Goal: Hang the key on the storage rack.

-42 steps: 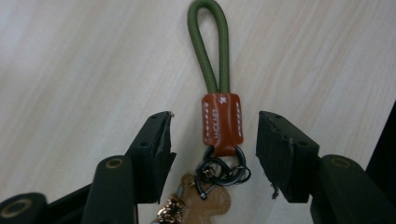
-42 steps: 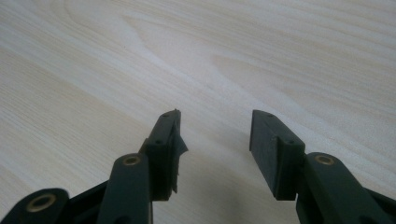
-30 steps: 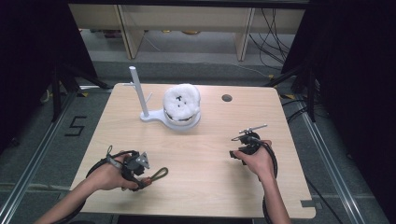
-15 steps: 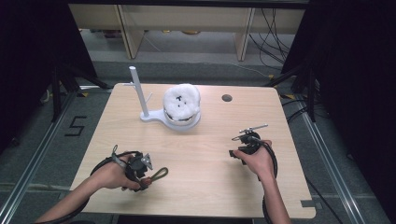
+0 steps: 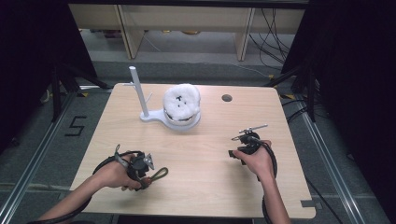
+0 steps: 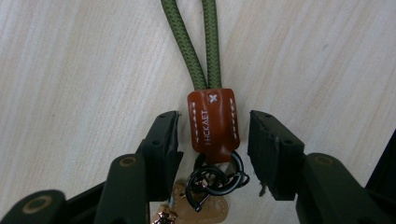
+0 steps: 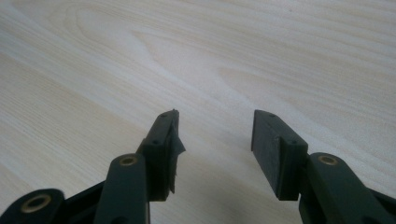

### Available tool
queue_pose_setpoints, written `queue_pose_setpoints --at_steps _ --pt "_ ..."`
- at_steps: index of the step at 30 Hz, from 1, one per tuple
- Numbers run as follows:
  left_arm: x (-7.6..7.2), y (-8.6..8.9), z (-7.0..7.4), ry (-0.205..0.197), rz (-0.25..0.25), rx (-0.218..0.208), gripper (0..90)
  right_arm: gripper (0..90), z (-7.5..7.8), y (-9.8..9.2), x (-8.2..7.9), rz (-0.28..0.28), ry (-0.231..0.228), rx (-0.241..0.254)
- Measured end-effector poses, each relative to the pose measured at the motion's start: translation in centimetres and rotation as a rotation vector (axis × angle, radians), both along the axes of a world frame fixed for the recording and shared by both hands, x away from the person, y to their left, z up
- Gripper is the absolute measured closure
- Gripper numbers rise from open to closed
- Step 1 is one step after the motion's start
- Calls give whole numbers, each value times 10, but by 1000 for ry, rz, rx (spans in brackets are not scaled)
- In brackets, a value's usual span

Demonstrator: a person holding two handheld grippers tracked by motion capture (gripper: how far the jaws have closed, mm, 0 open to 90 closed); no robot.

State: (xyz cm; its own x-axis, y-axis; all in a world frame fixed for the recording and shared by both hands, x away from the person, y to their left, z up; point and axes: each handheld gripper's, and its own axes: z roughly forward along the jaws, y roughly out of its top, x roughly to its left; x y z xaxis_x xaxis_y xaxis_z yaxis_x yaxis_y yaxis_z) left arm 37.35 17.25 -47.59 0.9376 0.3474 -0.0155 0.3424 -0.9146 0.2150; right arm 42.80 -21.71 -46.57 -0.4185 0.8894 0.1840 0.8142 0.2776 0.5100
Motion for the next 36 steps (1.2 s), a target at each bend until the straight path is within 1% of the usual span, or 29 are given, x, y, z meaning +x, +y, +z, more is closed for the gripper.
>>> queue_pose_setpoints --at_steps 2,4,11,16,17,18,22,27,28,30,32,36 --pt "0 -1 0 1 -6 1 532 525 0 -1 1 15 -14 -5" --pt "1 -1 -1 4 -6 2 541 525 0 -1 1 15 -16 -5" --pt "2 -4 -3 10 -14 11 552 524 0 -1 1 17 -12 1" --pt "3 -4 -5 20 -14 19 576 524 0 -1 1 16 -14 1" --pt "3 -4 -5 20 -11 17 584 525 0 -2 1 23 -19 0" --pt "4 -4 -5 20 -12 17 588 524 0 -2 1 23 -13 1" --pt "4 -4 -4 14 -16 25 619 524 0 -1 1 17 -12 5" --pt "0 -5 -4 -10 -12 32 657 524 0 -1 0 9 -19 15" --pt "-1 -5 -4 -14 -6 27 660 524 0 -1 0 12 -13 9" --pt "-2 -4 -4 -20 -7 24 667 524 0 -1 0 13 -18 13" --pt "-3 -3 -4 -26 8 13 671 524 0 -1 1 17 -13 10" --pt "-4 0 -4 -34 16 0 674 523 0 -1 1 17 -13 13"
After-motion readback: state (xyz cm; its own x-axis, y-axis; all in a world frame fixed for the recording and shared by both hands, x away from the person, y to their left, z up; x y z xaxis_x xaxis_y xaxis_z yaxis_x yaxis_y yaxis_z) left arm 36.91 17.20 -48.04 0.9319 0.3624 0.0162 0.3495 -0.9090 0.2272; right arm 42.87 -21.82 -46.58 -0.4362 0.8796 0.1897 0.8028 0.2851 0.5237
